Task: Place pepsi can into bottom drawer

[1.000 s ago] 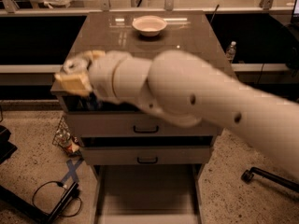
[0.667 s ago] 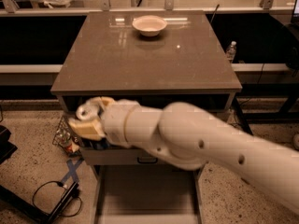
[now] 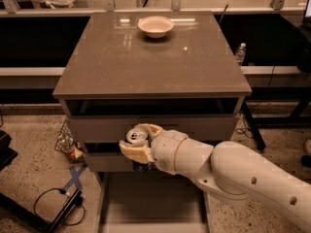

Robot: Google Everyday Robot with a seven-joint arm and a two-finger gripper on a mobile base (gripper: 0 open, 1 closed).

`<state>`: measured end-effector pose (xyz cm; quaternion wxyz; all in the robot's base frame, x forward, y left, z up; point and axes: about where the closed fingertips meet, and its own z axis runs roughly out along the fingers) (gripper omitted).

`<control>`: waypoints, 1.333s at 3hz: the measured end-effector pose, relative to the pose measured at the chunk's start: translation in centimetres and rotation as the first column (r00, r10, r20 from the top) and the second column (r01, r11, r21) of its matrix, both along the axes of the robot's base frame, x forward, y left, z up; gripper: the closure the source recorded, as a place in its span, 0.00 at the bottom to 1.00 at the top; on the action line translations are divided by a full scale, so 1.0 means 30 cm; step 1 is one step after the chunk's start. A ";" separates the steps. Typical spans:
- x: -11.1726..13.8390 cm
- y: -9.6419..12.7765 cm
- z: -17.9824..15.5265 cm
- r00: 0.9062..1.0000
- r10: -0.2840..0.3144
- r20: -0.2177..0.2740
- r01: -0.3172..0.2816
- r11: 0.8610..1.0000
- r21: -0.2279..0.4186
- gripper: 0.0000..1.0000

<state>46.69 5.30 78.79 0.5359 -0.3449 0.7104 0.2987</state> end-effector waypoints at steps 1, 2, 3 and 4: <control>0.000 0.000 0.000 1.000 0.000 0.000 0.000 1.000 0.000 1.00; -0.009 -0.014 -0.158 1.000 0.020 -0.012 -0.019 0.999 0.033 1.00; -0.048 -0.067 -0.356 0.995 0.093 0.036 -0.095 0.994 0.050 1.00; -0.069 -0.119 -0.560 0.980 0.184 0.070 -0.189 0.979 0.076 1.00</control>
Offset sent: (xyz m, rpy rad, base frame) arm -0.0031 -0.0081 -0.1145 0.0886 0.0428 0.0384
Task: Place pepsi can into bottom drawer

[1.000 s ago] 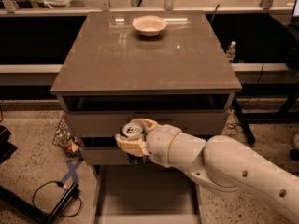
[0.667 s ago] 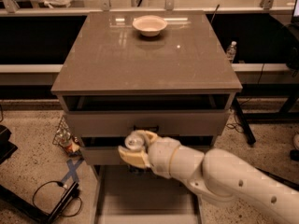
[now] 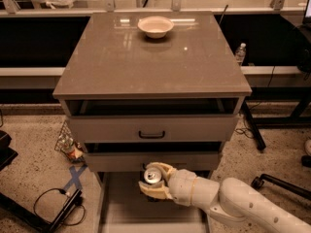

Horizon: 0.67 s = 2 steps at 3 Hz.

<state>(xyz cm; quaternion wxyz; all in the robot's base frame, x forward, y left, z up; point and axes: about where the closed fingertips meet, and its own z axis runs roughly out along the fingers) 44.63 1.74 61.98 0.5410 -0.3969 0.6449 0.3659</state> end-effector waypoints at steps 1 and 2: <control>0.003 -0.048 -0.225 0.996 0.080 -0.027 -0.079 0.996 0.035 1.00; 0.009 -0.018 -0.275 0.996 0.082 -0.027 -0.081 0.996 0.020 1.00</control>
Offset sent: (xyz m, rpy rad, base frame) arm 0.0007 -0.0106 -0.0517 0.0216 0.0119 0.0646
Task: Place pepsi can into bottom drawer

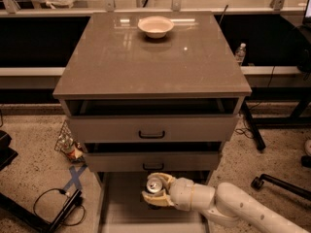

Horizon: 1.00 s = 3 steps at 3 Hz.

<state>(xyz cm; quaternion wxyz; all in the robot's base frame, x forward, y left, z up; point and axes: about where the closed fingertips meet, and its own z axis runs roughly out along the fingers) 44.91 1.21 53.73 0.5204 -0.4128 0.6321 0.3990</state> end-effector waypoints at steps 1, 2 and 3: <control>0.048 0.017 -0.161 1.000 -0.002 0.023 0.001 1.000 0.018 1.00; 0.131 0.039 -0.360 1.000 0.024 0.013 -0.024 1.000 -0.006 1.00; 0.203 0.059 -0.541 0.999 0.052 0.008 -0.052 0.998 -0.028 1.00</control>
Offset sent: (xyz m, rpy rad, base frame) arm 0.0803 0.0253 -0.1905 -0.0611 0.0049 0.0758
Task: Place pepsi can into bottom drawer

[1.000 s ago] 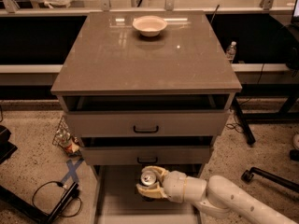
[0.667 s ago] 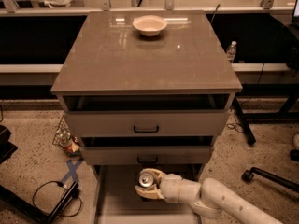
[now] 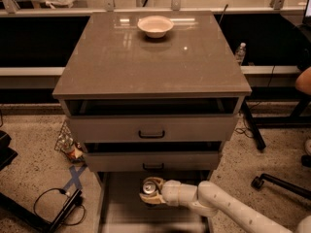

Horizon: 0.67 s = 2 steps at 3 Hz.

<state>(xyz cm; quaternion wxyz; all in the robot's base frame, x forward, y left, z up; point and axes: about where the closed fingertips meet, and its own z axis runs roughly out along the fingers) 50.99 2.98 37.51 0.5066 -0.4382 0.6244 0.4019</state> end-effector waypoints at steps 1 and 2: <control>0.048 0.022 -0.164 1.000 0.021 -0.016 -0.022 1.000 -0.016 1.00; 0.039 0.071 -0.339 0.999 0.026 -0.025 -0.025 0.999 0.023 1.00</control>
Offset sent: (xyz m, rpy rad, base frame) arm 0.0057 0.0272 -0.1488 0.0683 0.0418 0.0085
